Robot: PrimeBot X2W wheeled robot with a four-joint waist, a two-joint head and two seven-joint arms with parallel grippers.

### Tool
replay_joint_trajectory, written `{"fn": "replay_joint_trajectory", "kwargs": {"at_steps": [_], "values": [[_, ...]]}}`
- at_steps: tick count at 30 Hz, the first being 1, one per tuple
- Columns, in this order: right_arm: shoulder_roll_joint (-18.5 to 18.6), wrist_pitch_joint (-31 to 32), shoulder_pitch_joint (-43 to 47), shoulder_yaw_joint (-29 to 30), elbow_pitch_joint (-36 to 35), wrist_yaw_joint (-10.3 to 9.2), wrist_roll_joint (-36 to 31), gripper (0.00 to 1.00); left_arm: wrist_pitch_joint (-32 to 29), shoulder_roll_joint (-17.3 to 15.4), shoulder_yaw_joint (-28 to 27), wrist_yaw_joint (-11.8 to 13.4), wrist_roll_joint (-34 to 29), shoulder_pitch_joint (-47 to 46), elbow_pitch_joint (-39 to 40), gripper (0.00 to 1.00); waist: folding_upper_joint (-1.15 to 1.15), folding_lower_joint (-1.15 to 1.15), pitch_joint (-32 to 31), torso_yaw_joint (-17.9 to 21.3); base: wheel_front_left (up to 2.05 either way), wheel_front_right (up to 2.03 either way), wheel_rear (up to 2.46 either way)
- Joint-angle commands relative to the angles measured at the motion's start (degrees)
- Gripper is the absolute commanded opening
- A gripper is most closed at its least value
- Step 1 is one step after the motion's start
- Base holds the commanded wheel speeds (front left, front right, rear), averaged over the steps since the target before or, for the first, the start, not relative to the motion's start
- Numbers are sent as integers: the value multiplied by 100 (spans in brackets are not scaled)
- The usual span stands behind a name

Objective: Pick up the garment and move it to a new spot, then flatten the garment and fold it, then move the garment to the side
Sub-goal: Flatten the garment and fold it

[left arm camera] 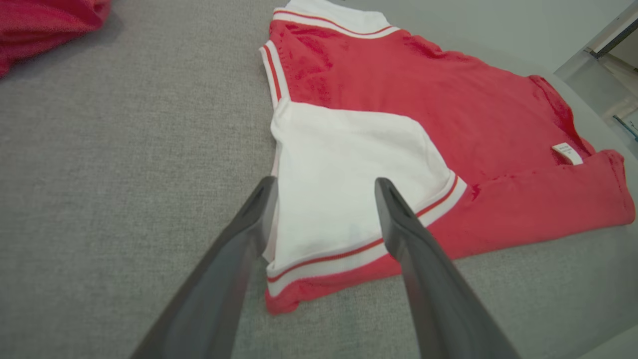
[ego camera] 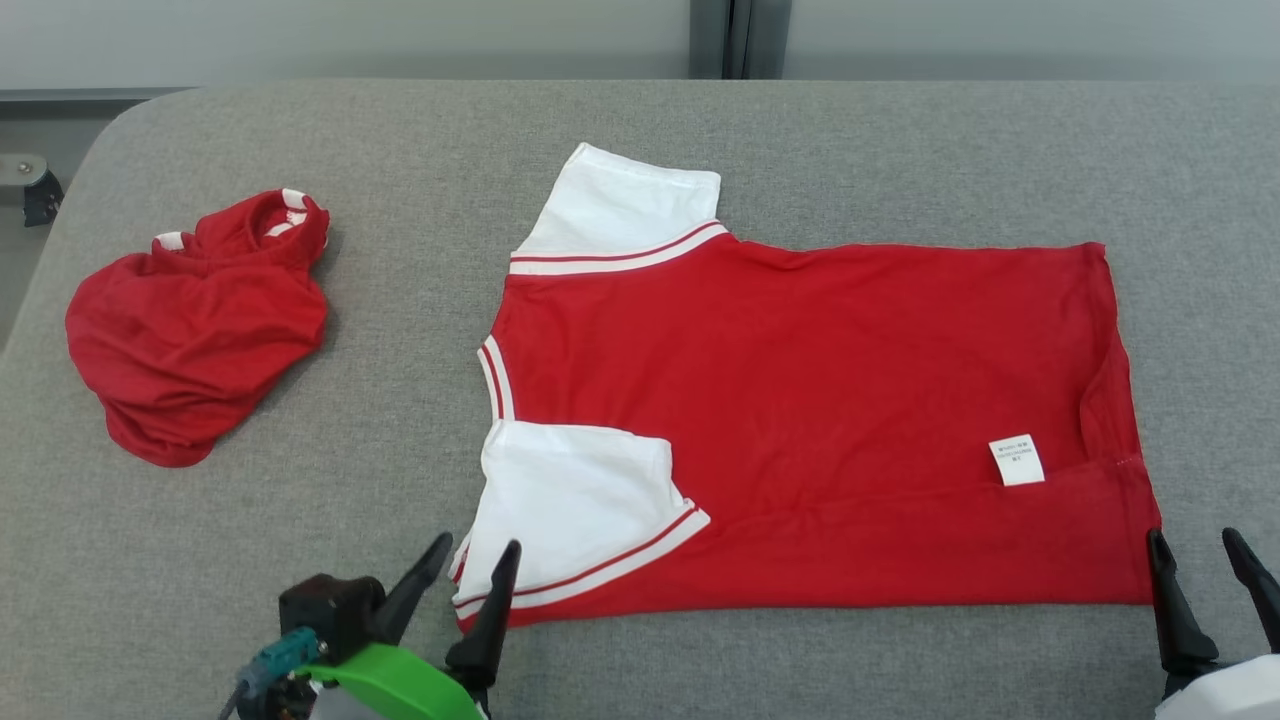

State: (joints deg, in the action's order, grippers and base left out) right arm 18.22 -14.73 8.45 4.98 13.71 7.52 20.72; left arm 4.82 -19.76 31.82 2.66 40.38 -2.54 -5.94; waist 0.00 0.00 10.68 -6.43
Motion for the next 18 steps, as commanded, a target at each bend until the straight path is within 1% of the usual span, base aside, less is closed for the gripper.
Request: {"fn": "replay_joint_trajectory", "kwargs": {"at_steps": [1,4,7,10,12,15,17,18], "values": [[0,-23,-120,10,-111,-6,-63,100,-53,-111,-76,68,-49,-200,235,100,0,0,13,21,0,0,0],[-40,-29,-305,-9,-256,-6,-104,100,-249,-258,-208,136,-76,-524,724,100,0,0,92,45,0,0,0],[-67,-11,-549,-122,-319,-6,-206,100,-616,-493,-323,66,-181,-1206,923,100,0,0,278,68,0,0,0],[-108,21,-780,-177,-390,-6,-280,100,-1212,-581,-282,-43,-265,-2086,870,100,0,0,525,87,0,0,0],[-103,38,-936,-208,-458,-6,-321,100,-1639,-595,-273,-188,-230,-2805,722,100,0,0,737,117,0,0,0],[-86,54,-1178,-291,-561,-6,-367,100,-2315,-534,-184,-557,-48,-3865,231,100,0,0,1075,205,0,0,0],[-129,67,-1345,-360,-623,-6,-409,100,-2725,-520,-147,-748,122,-4500,-153,100,0,0,1296,310,0,0,0],[-157,71,-1401,-374,-643,-6,-401,100,-2844,-525,-143,-792,172,-4700,-284,100,0,0,1372,350,0,0,0]]}}
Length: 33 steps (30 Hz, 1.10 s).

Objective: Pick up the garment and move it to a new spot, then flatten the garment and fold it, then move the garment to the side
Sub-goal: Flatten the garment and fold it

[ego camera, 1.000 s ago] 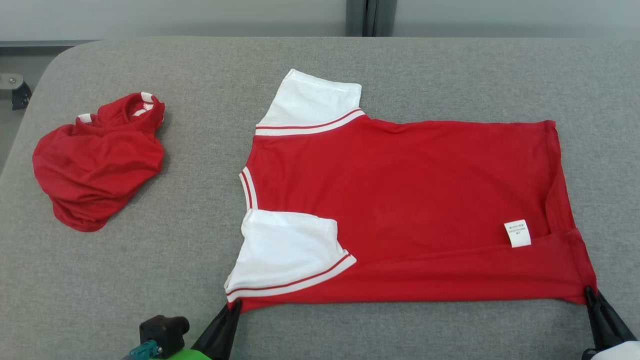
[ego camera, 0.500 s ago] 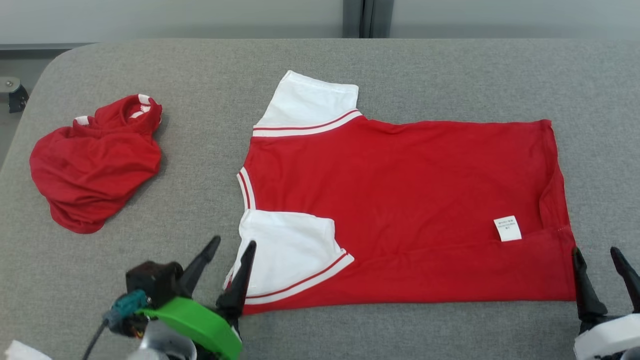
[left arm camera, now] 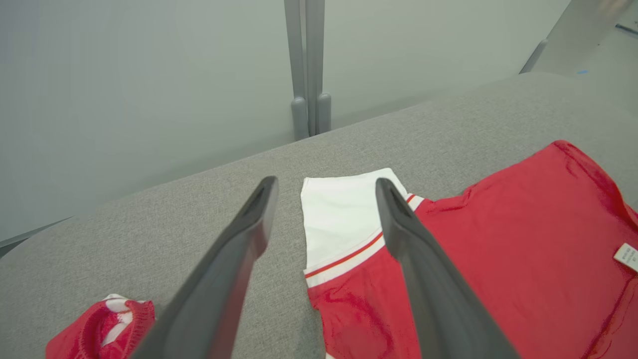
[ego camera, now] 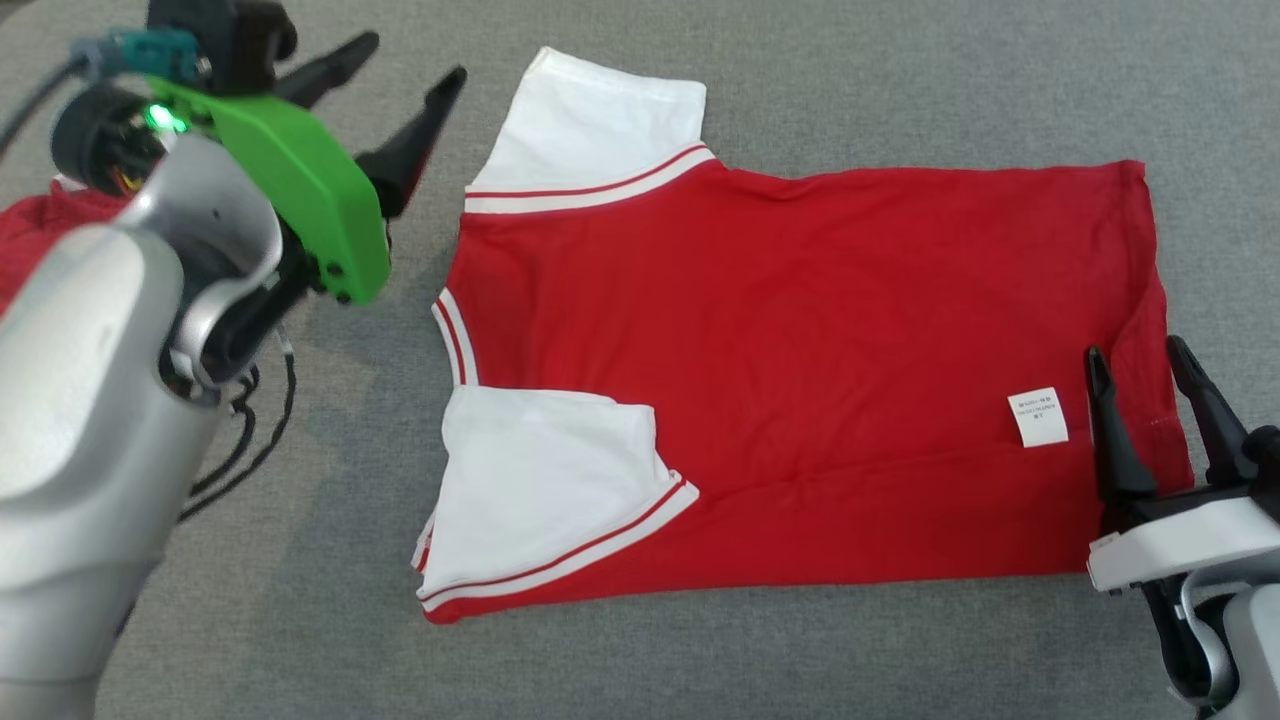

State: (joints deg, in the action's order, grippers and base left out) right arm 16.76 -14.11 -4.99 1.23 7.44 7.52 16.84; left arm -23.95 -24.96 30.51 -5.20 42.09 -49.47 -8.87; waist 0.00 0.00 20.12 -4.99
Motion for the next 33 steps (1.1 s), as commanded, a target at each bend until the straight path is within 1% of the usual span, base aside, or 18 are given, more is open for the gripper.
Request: {"fn": "replay_joint_trajectory", "kwargs": {"at_steps": [1,6,10,16,20,22,33], "values": [[-37,9,-173,-20,-65,-6,-8,100,-151,-9,-1,-74,71,-379,-231,100,0,0,575,288,0,0,0],[-180,-22,-484,-44,-153,-6,-45,100,-548,-81,287,-205,152,-1326,-1025,100,0,0,1009,605,0,0,0],[-286,-69,-638,-72,-237,-6,-103,100,-697,-174,722,-226,219,-1826,-1484,100,0,0,1265,855,0,0,0],[-489,-104,-691,-93,-396,-6,-90,100,-641,-450,1105,-228,472,-2198,-1971,100,0,0,1468,1239,0,0,0],[-591,-107,-646,-105,-441,-6,0,100,-566,-732,1449,-229,342,-2411,-2245,100,0,0,1567,1411,0,0,0],[-625,-111,-639,-103,-459,-6,29,100,-491,-812,1547,-229,363,-2486,-2389,100,0,0,1610,1476,0,0,0],[-671,-114,-726,-63,-518,-6,113,100,-296,-979,2011,-230,704,-2813,-2897,100,0,0,1726,1651,0,0,0]]}}
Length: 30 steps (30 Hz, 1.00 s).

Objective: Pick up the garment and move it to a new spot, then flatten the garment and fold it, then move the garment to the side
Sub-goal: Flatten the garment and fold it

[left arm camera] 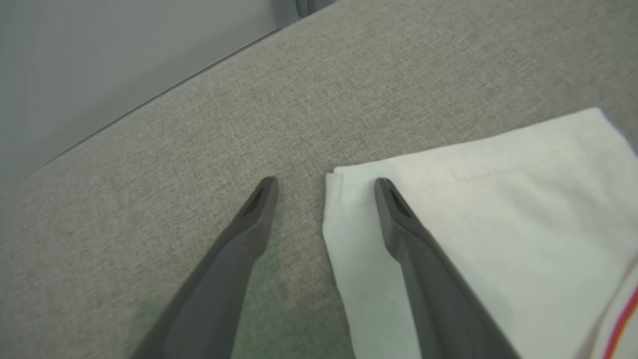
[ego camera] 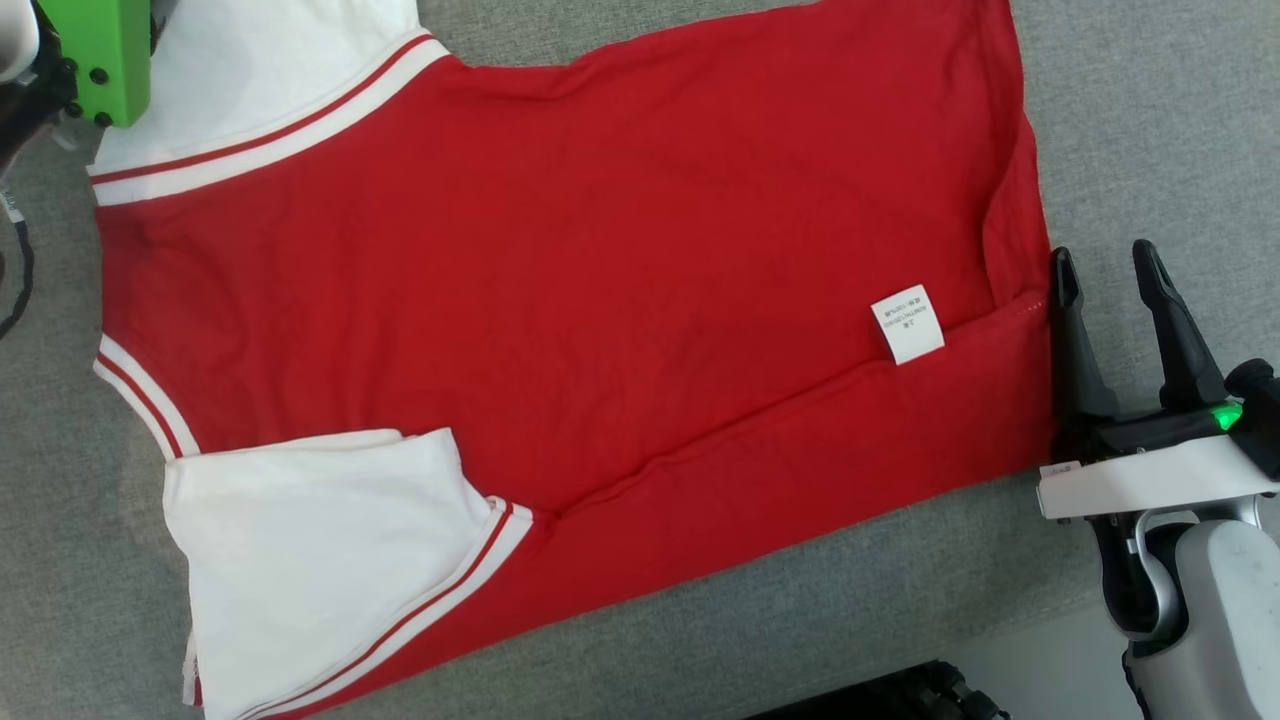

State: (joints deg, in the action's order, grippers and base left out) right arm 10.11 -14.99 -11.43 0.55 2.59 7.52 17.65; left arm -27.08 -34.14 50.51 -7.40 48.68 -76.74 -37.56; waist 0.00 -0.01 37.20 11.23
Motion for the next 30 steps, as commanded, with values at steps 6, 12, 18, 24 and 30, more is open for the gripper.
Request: {"fn": "replay_joint_trajectory", "kwargs": {"at_steps": [6,12,18,24,30], "values": [[-13,-27,-18,47,-52,-6,-4,100,-9,-91,178,-3,187,-187,-342,100,0,1,5,62,0,0,0],[-50,-27,-9,31,-61,-6,-57,100,-15,-114,346,-3,397,-174,-448,0,0,1,20,74,0,0,0],[72,-25,-230,-270,-88,-6,217,100,374,-92,382,-2,772,-140,-226,0,0,1,-67,39,0,0,0],[290,807,-920,-712,1,-8,754,100,777,-54,429,-3,1241,135,222,0,0,1,-376,-116,0,0,0],[554,2235,-1940,-686,599,-6,859,100,1018,-136,685,-3,1439,350,915,0,0,1,-661,-498,0,0,0]]}}
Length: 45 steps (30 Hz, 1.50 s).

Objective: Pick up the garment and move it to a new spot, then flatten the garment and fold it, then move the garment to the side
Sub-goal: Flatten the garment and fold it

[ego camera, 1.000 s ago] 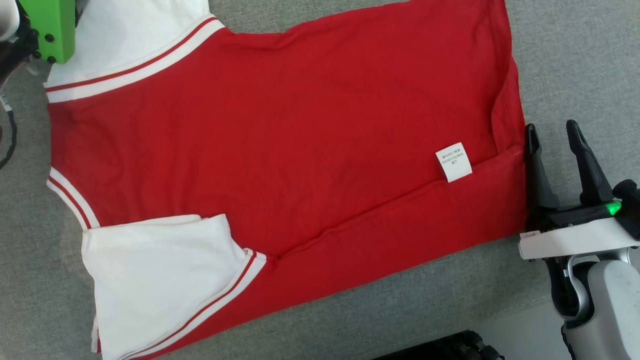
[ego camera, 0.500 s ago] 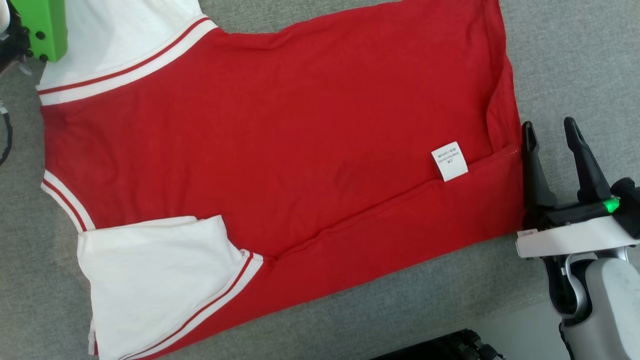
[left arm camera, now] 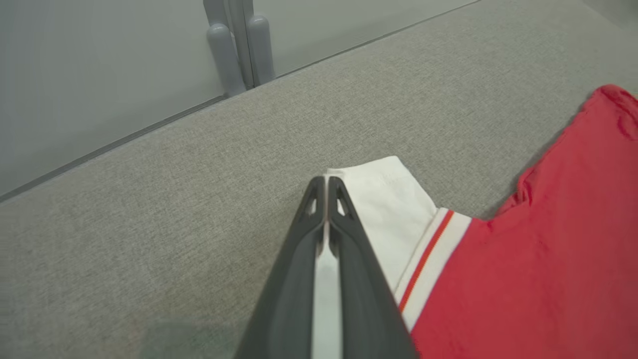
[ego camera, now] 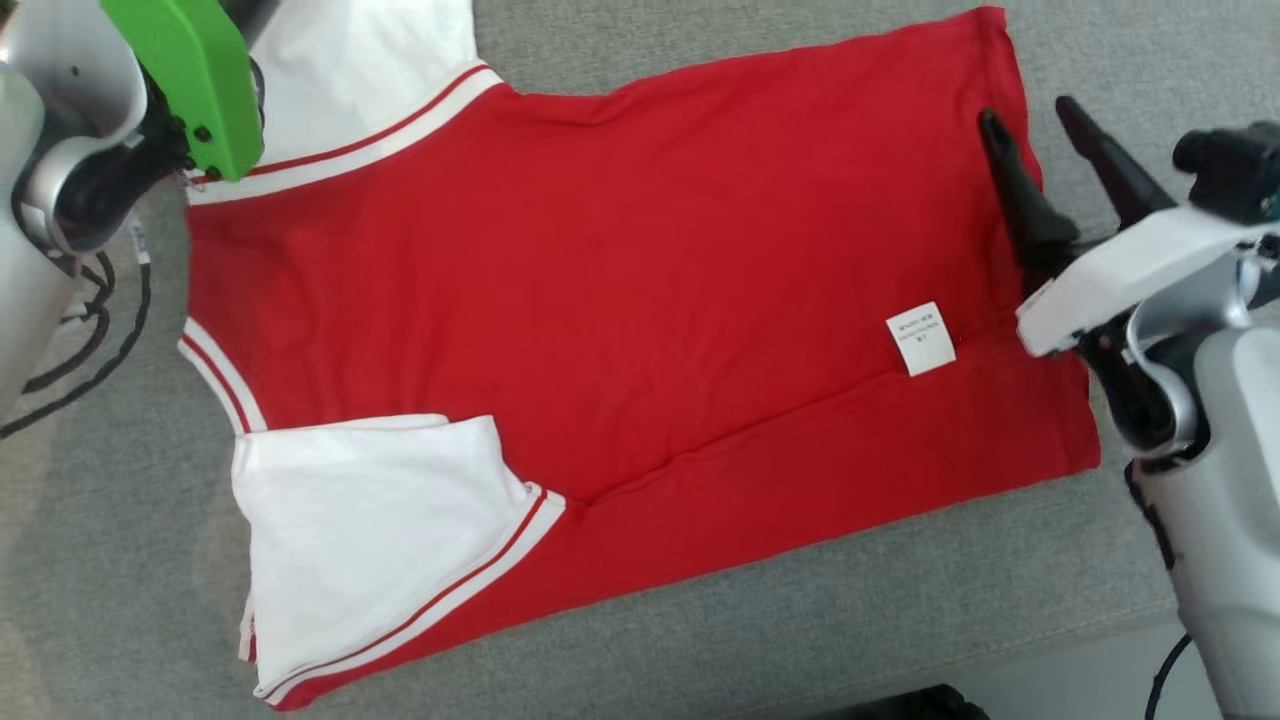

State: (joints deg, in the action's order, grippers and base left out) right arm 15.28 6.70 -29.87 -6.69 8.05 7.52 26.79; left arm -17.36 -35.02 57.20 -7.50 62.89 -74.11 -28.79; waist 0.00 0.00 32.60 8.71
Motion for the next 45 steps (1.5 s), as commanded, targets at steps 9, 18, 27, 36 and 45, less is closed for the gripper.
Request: {"fn": "replay_joint_trajectory", "kwargs": {"at_steps": [9,18,27,36,45], "values": [[94,1680,-1166,419,1203,-3,-260,100,342,-51,233,7,161,211,715,0,0,0,-387,-699,0,0,0],[70,2196,-1704,611,2009,-3,-551,100,485,-49,369,7,218,241,926,0,0,0,-417,-916,0,0,0],[58,2232,-1849,890,2343,-3,-896,25,585,-80,480,7,253,270,892,0,0,0,-453,-1005,0,0,0],[63,1942,-1972,997,2392,-3,-878,0,928,-30,578,7,112,116,816,0,0,0,-494,-1043,0,0,0],[323,1619,-2247,1076,2305,-3,-276,0,2354,22,535,7,-103,-250,477,0,0,0,-478,-1137,0,0,0]]}}
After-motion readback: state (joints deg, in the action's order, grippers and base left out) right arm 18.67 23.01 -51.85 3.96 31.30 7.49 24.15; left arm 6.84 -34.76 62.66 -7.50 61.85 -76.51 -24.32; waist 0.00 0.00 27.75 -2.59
